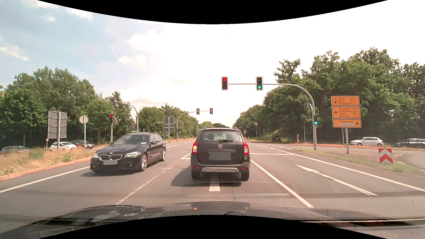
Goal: Follow the waypoints while adhering to traffic rules and regulations
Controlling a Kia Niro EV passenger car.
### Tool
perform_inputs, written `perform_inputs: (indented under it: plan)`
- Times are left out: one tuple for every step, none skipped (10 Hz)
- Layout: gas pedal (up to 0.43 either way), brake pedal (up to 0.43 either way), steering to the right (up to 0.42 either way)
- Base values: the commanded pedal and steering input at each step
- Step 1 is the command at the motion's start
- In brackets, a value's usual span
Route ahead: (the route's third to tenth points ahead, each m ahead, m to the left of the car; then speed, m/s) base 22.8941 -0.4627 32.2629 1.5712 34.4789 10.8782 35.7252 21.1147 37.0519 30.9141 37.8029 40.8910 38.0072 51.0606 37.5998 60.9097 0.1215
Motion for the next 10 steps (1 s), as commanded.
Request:
perform_inputs:
  plan:
    - [0.000,0.165,0.000]
    - [0.000,0.171,0.000]
    - [0.000,0.171,0.000]
    - [0.000,0.165,0.000]
    - [0.000,0.171,0.000]
    - [0.000,0.171,0.000]
    - [0.000,0.171,0.000]
    - [0.000,0.171,0.000]
    - [0.000,0.171,0.000]
    - [0.000,0.171,0.000]
